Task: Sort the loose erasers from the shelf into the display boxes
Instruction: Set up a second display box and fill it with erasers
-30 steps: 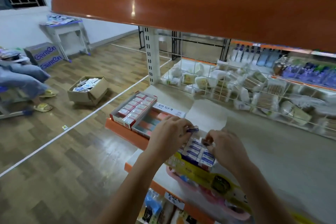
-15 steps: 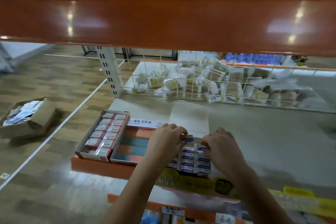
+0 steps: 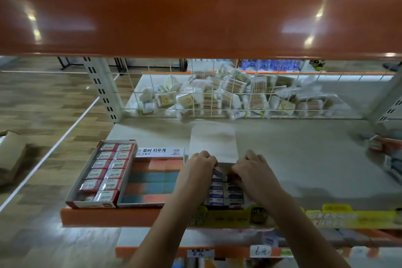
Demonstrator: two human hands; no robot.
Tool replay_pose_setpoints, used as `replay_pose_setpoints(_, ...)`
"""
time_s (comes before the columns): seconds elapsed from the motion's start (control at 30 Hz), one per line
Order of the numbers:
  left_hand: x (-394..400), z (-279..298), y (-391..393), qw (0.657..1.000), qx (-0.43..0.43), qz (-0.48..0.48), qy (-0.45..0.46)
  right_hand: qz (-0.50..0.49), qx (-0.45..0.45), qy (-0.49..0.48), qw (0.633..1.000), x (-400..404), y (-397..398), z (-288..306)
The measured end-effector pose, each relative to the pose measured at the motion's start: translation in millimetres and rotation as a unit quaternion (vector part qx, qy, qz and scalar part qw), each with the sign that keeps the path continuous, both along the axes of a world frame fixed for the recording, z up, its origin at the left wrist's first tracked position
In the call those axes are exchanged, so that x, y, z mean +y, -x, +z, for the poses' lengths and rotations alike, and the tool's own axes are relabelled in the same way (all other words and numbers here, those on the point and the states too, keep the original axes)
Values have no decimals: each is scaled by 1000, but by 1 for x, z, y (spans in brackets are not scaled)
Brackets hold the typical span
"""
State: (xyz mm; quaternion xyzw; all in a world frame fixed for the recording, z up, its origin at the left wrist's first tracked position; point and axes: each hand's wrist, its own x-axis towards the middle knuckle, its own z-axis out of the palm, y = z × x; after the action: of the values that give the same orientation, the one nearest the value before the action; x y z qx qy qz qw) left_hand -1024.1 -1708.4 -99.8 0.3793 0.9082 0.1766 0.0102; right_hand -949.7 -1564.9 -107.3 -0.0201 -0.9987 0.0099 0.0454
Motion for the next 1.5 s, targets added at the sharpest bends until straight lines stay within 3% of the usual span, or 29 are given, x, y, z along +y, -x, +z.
replay_pose_setpoints(0.2,2,-6,-1,1000,22,11,0,15,28,85,996,11,0,0)
replay_pose_setpoints(0.37,7,-7,-4,999,38,1,-5,-85,94,172,977,19,-11,4)
replay_pose_setpoints(0.63,19,-12,-5,999,22,-44,17,-140,74,206,966,16,-16,-2)
replay_pose_setpoints(0.87,8,-13,-10,1000,-27,7,-9,-146,65,217,963,18,-15,-5)
replay_pose_setpoints(1.3,13,-12,-11,1000,-5,11,-3,-153,73,221,960,14,-15,-7)
replay_pose_setpoints(1.5,20,-12,-13,999,-6,-5,41,-164,74,233,956,12,-14,-7)
